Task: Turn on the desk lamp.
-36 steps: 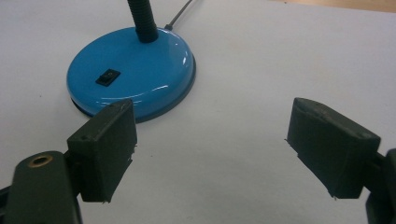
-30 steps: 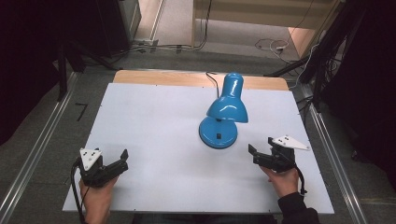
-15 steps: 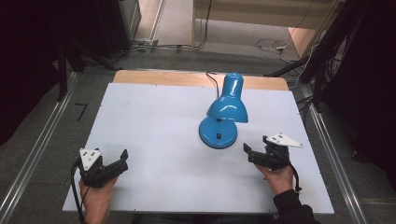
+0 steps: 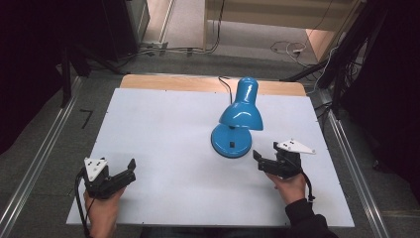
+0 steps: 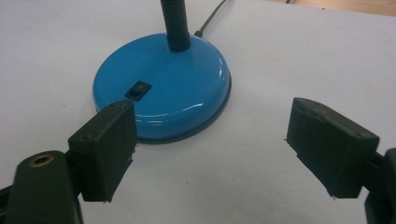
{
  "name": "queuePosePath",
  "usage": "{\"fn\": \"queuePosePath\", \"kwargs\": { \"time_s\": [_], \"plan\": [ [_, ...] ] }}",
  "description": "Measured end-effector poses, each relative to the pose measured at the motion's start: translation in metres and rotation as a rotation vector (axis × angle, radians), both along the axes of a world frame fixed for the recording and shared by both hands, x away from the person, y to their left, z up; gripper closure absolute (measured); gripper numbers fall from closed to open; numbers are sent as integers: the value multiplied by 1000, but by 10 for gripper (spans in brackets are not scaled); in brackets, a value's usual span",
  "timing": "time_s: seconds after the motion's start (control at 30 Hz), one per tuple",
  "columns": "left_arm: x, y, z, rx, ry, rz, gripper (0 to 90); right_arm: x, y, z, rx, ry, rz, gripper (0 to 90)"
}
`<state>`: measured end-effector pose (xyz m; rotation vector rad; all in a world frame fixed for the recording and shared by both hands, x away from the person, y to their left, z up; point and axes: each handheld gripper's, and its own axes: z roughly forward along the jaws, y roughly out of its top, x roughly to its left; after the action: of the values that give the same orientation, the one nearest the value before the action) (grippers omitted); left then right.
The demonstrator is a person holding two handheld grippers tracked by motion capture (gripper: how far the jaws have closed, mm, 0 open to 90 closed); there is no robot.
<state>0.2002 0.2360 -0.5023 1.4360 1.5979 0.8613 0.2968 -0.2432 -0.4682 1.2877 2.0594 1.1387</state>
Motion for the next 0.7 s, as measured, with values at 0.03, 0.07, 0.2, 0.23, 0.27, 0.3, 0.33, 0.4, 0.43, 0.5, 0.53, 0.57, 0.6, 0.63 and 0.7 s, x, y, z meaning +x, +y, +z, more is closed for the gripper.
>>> {"fn": "queuePosePath", "kwargs": {
  "time_s": [0.03, 0.07, 0.2, 0.23, 0.27, 0.3, 0.33, 0.4, 0.43, 0.5, 0.53, 0.57, 0.6, 0.63, 0.7],
  "plan": [
    [0, 0, 0, 0, 1, -1, 51, 0, 1, 0, 1, 5, 1, 147],
    [0, 0, 0, -1, 0, -1, 51, 0, 1, 0, 2, 5, 2, 147],
    [0, 0, 0, -1, 1, -2, 51, 1, 4, 0, 3, 1, 2, 148],
    [0, 0, 0, -1, 1, -2, 51, 1, 5, 0, 6, 1, 2, 149],
    [0, 0, 0, -1, 0, -3, 51, 2, 5, 0, 7, -2, 2, 149],
    [0, 0, 0, 0, 1, -2, 51, 2, 7, 0, 9, 0, 4, 149],
    [0, 0, 0, 0, 1, -2, 51, 2, 8, 0, 9, 0, 7, 149],
    [0, 0, 0, -1, 1, -3, 51, 3, 11, 0, 7, 1, 10, 149],
    [0, 0, 0, -1, 1, -3, 51, 3, 12, 0, 6, 3, 13, 149],
    [0, 0, 0, -4, -2, -4, 52, 4, 15, 0, 4, 6, 17, 165],
    [0, 0, 0, -4, -2, -3, 52, 4, 17, -1, 3, 3, 21, 165],
    [0, 0, 0, -4, -2, -4, 52, 4, 18, -1, 5, 8, 19, 167],
    [0, 0, 0, -4, -2, -3, 52, 5, 19, -1, 5, 5, 23, 169],
    [0, 0, 0, -4, -1, -1, 52, 5, 20, -1, 8, 5, 22, 172],
    [0, 0, 0, -4, -1, -3, 52, 5, 22, -1, 6, 3, 26, 174]
  ]
}}
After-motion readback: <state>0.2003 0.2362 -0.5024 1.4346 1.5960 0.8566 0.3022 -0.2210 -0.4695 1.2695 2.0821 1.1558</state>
